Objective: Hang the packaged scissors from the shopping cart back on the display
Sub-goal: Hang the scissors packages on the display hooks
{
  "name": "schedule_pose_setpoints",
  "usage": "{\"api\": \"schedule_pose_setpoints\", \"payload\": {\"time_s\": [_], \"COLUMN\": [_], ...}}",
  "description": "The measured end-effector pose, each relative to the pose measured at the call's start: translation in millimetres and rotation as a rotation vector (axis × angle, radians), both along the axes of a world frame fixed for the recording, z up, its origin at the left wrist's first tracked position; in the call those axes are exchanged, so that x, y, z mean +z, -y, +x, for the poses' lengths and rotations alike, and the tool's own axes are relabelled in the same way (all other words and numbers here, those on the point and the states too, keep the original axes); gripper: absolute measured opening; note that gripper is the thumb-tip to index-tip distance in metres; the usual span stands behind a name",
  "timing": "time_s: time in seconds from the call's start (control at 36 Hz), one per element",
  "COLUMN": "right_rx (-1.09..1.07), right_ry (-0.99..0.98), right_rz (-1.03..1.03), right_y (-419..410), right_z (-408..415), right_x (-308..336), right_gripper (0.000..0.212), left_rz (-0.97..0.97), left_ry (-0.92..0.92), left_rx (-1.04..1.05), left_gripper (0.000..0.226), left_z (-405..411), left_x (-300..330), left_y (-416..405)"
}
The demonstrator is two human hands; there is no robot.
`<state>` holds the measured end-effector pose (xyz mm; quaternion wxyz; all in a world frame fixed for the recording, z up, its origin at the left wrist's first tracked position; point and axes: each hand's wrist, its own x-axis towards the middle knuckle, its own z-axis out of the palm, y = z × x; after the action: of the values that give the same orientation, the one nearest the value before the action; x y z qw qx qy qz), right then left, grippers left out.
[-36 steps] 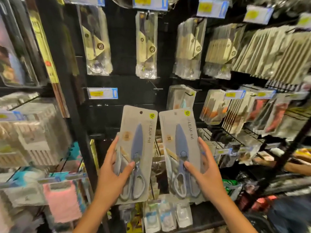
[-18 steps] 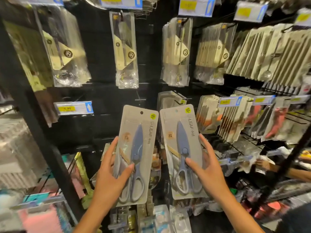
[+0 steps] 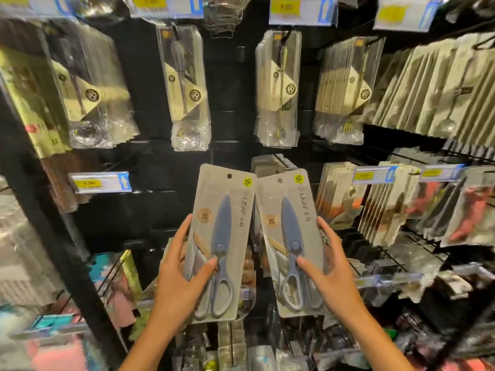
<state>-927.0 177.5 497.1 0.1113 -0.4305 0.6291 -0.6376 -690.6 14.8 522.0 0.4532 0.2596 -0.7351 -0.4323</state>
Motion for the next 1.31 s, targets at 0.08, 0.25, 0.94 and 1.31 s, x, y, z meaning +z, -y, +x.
{"api": "schedule_pose_setpoints", "payload": {"time_s": [0.08,0.25,0.94,1.31], "right_rx": [0.012,-0.014,-0.014,-0.267], "right_ry": [-0.006,0.040,-0.065,-0.345], "right_rz": [0.008,0.005,0.122,0.358], "right_y": [-1.5,-2.8,50.5,106.0], "right_z": [-5.1,-15.0,-43.6,-67.3], "right_x": [-5.4,-11.9,-24.0,-43.1], "right_gripper": [0.082,0.083,0.087,0.094], "left_rz": [-0.001,-0.025,-0.050,-0.080], "left_ry": [-0.003,0.004,-0.057,-0.061], "left_rx": [-0.003,0.014,0.013,0.012], "left_gripper": [0.087,0.091,0.089,0.088], "left_z": [-4.1,-10.0,-26.6,-29.3], "left_x": [0.0,-4.0,3.7,12.9], "left_y": [0.3,2.6,4.5,2.4]}}
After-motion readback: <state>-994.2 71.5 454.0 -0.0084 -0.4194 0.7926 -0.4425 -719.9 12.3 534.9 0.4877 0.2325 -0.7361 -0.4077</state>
